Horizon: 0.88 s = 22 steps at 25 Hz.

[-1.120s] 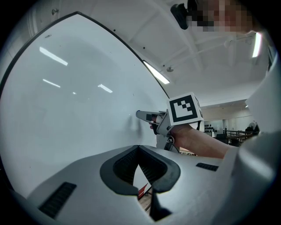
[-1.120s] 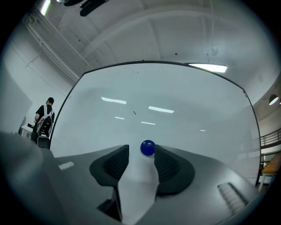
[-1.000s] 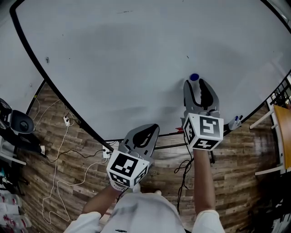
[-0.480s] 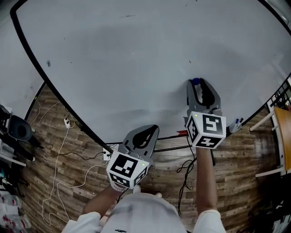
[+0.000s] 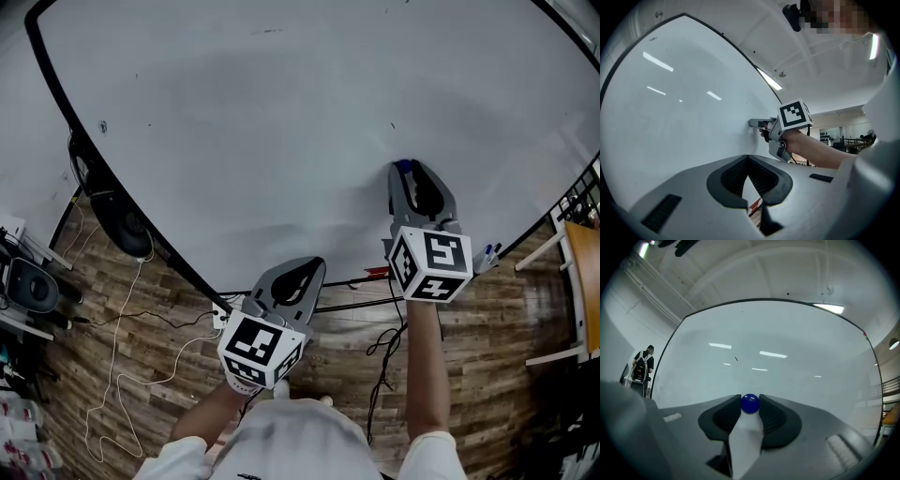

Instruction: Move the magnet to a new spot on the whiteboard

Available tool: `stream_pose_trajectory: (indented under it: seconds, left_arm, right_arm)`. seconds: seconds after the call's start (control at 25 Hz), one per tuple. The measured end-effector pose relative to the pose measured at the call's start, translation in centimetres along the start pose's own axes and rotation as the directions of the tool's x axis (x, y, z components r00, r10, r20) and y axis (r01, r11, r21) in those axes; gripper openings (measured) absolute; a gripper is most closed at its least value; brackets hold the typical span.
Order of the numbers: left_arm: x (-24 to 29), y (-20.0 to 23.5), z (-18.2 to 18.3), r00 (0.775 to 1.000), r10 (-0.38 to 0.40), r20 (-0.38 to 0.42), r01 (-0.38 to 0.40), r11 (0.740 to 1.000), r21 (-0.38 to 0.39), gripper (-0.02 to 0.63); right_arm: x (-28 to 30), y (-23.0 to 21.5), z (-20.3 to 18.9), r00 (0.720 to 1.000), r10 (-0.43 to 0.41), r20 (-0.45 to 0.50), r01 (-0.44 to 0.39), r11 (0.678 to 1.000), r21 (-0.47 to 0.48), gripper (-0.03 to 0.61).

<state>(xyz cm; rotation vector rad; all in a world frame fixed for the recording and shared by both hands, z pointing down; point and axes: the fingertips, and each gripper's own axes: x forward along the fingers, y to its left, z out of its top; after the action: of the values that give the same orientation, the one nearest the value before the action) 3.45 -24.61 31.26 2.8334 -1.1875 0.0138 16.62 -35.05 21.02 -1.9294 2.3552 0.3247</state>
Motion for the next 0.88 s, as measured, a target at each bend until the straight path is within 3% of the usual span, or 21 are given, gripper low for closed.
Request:
stream_pose_trajectory:
  seconds: [0.88]
  left_arm:
    - [-3.0,-0.8,0.3,0.999,0.031,0.031,-0.031,1.0,0.002,0.006]
  right_arm:
    - [-7.4,1.7,-1.4,0.999,0.042,-0.03,-0.042,0.999,0.012,0.13]
